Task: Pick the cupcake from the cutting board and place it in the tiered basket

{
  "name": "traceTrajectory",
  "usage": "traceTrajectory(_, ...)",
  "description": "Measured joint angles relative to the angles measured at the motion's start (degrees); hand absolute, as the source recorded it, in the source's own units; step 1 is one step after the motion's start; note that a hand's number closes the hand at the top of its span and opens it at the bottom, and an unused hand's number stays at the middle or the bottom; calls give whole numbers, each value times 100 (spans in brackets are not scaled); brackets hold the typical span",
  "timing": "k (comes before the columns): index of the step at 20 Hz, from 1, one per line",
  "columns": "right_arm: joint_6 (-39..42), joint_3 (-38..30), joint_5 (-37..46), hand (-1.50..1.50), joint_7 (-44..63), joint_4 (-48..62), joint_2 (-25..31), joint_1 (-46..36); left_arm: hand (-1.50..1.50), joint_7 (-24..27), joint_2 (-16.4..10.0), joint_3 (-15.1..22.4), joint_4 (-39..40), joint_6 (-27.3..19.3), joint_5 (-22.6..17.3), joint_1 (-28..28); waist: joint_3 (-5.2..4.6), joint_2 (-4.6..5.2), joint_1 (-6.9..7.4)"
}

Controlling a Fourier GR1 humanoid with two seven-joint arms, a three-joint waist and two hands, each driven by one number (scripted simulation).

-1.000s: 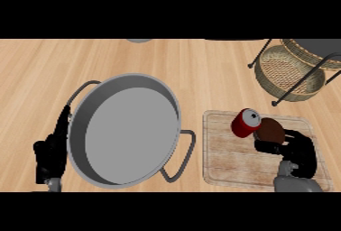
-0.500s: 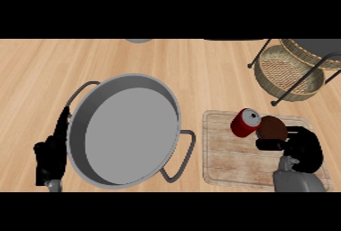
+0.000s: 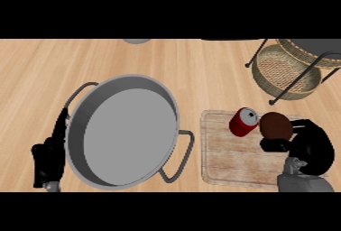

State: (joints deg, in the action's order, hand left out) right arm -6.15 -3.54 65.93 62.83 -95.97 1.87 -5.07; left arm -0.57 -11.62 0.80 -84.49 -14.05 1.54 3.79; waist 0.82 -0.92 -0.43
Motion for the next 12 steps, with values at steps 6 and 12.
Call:
traceTrajectory(6,257,-134,613,150,142,-1414,10,-508,0,-31,4,-57,-28,17,18,58,-8,-24,-64)
traceTrajectory(12,1185,9,1462,150,119,-2428,266,-1109,0,-37,34,-74,-45,43,52,49,-19,-20,-41)
